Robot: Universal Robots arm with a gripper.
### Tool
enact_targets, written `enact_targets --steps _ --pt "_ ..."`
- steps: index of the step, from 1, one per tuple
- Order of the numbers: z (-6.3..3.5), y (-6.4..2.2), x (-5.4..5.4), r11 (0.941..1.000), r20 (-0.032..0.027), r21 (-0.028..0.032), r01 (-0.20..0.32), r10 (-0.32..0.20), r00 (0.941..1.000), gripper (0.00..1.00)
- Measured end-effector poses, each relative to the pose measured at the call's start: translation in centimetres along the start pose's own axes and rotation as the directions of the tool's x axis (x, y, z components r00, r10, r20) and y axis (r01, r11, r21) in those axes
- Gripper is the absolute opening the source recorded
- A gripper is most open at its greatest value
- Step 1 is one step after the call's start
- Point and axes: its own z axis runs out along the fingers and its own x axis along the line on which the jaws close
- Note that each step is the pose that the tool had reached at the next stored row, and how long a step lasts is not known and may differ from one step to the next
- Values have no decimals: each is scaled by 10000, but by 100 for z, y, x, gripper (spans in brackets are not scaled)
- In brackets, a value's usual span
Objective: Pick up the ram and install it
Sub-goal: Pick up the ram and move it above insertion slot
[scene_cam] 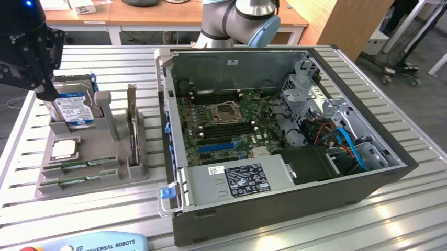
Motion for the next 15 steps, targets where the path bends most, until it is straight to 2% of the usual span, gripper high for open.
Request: enact_targets --steps 4,8,15 --pt "0 0 0 9985 -23 1 542 -542 9985 10" --pt "0 0 0 9938 -48 1 1110 -1110 9938 10" --pt "1 0 0 9781 -90 -3 2084 -2084 9780 10"
